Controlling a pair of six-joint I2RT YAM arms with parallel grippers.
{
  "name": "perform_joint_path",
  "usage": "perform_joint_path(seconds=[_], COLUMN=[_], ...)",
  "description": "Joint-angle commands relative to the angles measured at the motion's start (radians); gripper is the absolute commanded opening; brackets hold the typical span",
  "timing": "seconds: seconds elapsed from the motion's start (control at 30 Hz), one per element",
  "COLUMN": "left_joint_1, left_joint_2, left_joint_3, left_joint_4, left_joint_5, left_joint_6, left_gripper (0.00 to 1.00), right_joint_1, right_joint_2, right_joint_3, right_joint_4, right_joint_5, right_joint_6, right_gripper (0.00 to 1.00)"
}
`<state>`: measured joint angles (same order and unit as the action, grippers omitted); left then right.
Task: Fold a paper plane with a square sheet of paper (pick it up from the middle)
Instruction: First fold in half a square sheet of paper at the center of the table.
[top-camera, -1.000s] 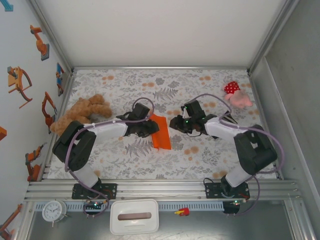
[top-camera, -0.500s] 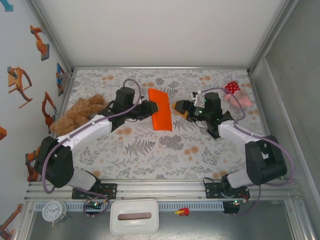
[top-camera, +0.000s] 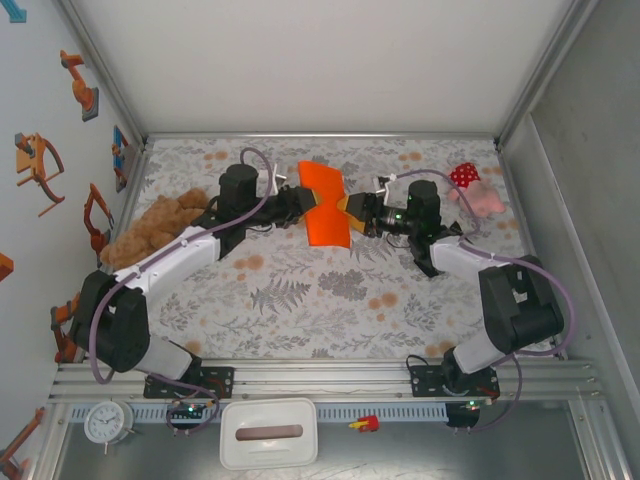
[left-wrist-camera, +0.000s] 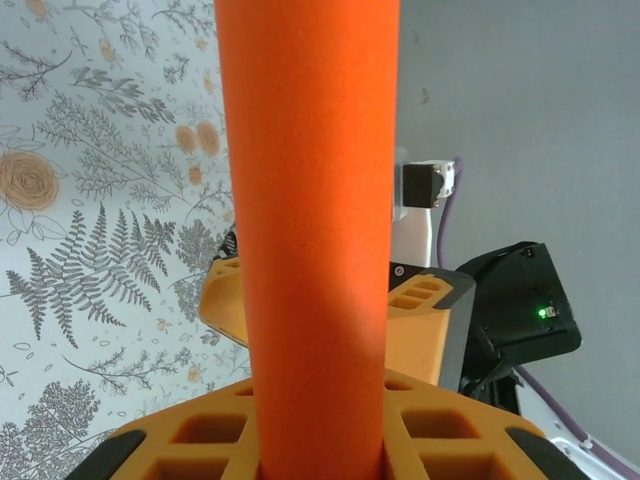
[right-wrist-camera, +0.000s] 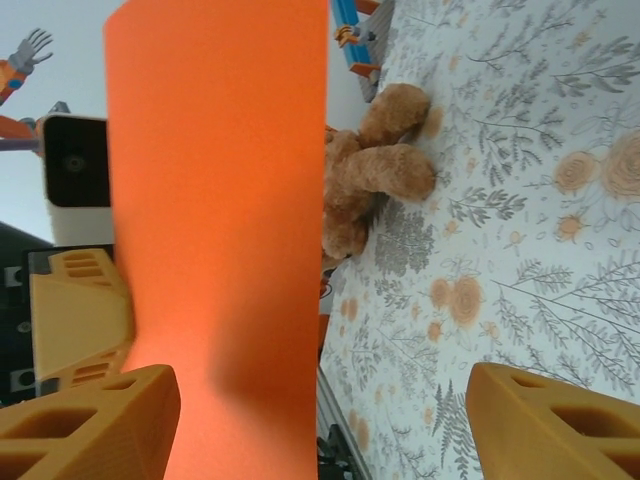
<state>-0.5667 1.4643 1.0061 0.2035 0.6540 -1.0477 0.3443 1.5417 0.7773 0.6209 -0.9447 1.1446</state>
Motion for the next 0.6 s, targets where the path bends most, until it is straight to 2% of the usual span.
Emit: perform_joint_path(seconds=[0.0,0.17,0.43,0.57], left_joint_1=[0.007,0.010,0.022,0.023], left_joint_2=[0.021,0.031,0.024,0.027], left_joint_3=[0.020,0.022,0.011,0.009], left_joint_4=[0.037,0.018,-0.065,-0.078], left_joint_5=[0.046,0.051,0.023,0.018], left_joint_6=[-0.023,-0.012,0.033,0.042], left_gripper=[0.26,0.26,0.24,0.24], right_joint_1=[-0.001,-0.001,-0.004,-0.009], right_joint_2=[-0.008,-0.019,-0.039,-0.035], right_joint_3=[0.035,0.046,0.051,0.054], right_joint_4=[0.057,0.054,0.025,0.004], right_joint_5=[-0.051,-0.065,-0.057,-0.051], right_joint_6=[0.020,0.030,0.030,0.022], right_gripper=[0.71,0.60,0.37,0.30])
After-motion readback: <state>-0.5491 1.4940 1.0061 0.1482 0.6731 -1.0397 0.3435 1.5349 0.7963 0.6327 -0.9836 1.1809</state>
